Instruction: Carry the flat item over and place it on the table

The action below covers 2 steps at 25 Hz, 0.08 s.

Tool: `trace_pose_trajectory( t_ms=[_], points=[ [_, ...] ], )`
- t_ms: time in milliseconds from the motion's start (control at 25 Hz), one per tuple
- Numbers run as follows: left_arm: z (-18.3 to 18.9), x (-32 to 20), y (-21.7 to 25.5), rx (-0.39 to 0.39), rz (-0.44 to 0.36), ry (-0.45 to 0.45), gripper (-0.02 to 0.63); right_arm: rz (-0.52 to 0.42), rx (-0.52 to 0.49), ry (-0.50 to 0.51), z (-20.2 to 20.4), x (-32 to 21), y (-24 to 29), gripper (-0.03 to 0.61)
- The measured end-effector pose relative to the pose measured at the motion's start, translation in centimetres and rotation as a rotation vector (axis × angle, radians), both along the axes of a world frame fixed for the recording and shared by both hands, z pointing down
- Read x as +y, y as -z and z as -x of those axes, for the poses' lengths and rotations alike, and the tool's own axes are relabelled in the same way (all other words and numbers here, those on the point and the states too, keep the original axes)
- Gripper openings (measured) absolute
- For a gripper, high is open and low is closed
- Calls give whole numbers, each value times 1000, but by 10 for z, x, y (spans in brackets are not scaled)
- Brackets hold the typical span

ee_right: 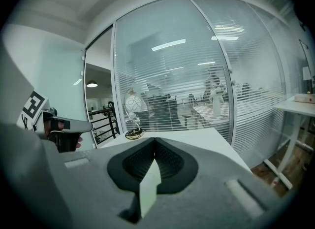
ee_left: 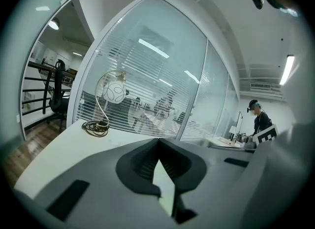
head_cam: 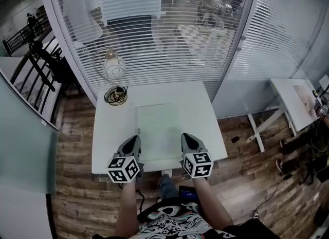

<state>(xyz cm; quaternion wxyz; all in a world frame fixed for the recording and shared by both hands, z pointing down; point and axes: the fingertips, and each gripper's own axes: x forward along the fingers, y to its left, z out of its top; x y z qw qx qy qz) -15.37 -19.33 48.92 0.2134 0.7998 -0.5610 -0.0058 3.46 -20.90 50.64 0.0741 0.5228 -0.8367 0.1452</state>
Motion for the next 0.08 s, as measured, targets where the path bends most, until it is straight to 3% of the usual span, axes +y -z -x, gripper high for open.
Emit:
trace_pose_trajectory(
  t_ms=[80],
  points=[
    [0,-2,-2,6,1,0,6,3,-1,-3,-1,-2,-2,6]
  ],
)
